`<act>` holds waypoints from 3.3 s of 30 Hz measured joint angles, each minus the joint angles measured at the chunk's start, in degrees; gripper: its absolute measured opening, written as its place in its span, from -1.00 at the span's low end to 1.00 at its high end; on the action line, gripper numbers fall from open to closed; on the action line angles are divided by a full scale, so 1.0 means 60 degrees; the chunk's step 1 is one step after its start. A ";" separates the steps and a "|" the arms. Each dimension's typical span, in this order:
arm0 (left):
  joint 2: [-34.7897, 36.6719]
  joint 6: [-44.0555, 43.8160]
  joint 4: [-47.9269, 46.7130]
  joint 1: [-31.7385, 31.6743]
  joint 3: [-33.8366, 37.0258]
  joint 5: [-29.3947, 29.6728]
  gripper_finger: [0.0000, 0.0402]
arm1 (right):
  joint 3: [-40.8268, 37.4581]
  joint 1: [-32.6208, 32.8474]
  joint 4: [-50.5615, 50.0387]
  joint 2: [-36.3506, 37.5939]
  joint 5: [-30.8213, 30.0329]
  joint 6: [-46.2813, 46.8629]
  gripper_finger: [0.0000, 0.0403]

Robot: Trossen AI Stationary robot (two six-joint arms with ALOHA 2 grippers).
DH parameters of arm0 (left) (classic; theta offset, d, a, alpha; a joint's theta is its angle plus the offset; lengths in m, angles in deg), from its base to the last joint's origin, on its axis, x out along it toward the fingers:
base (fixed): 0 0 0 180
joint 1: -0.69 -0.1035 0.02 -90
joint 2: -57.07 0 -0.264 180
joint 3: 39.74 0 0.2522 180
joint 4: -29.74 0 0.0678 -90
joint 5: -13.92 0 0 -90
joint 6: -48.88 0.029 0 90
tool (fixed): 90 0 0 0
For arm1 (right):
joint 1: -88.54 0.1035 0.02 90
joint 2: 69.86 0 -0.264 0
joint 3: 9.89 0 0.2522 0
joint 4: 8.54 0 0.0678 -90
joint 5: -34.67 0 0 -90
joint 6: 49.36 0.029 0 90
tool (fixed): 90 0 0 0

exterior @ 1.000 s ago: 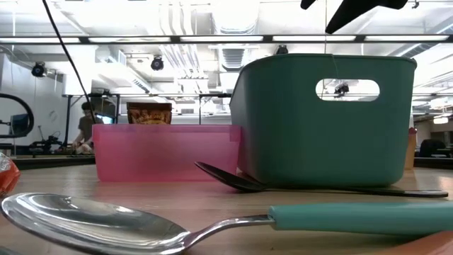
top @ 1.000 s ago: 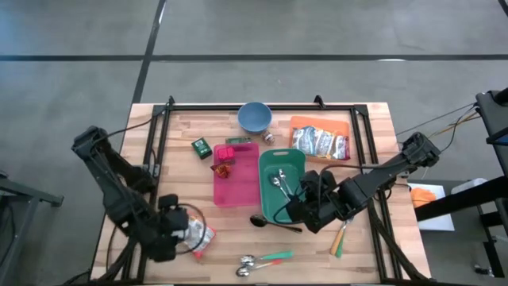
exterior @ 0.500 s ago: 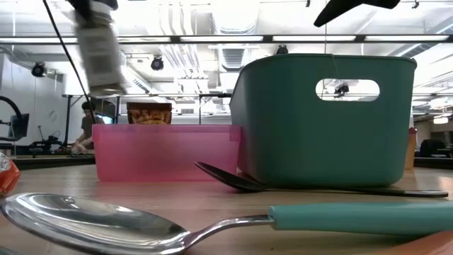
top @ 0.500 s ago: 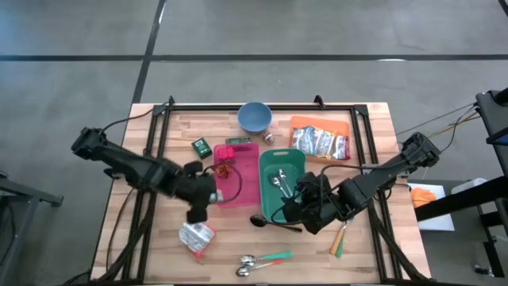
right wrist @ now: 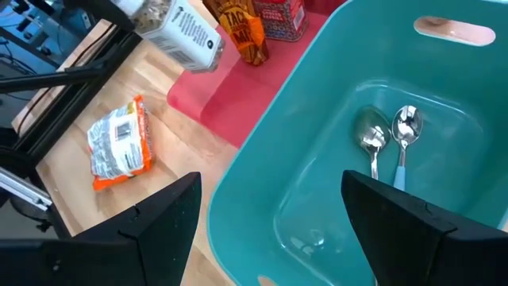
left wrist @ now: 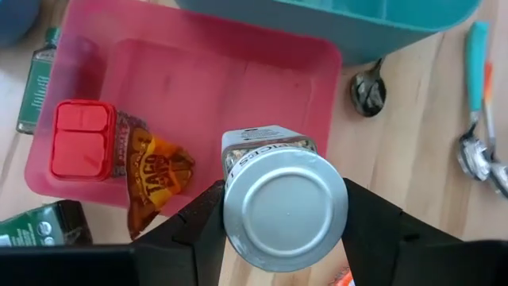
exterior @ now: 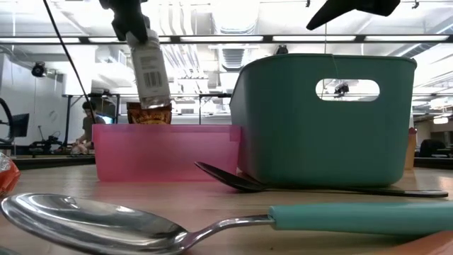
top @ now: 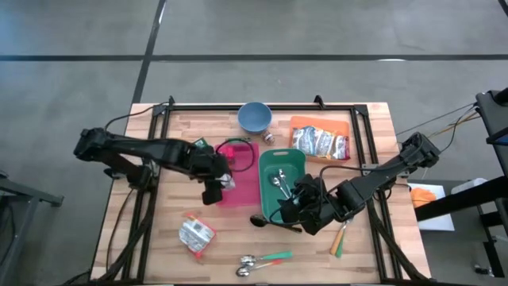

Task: Pick & Place Food Item
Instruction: Put the white spice bottle into the red bin, then put the yellow spoon into the green bin

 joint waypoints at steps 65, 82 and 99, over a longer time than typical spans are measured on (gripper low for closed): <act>-0.2329 0.2225 -0.0135 -0.1078 0.0153 -0.0463 -0.07 | -0.0455 0.0004 0.0066 0.0000 0.0082 0.0114 0.48; -0.2303 0.2143 0.0259 -0.1089 0.0798 -0.0393 -0.07 | -0.0455 0.0005 0.0069 0.0000 0.0109 -0.0093 0.48; -0.2115 0.1683 0.0230 -0.1089 0.0816 -0.0252 0.90 | -0.0455 0.0004 0.0075 0.0000 0.0273 -0.0082 0.48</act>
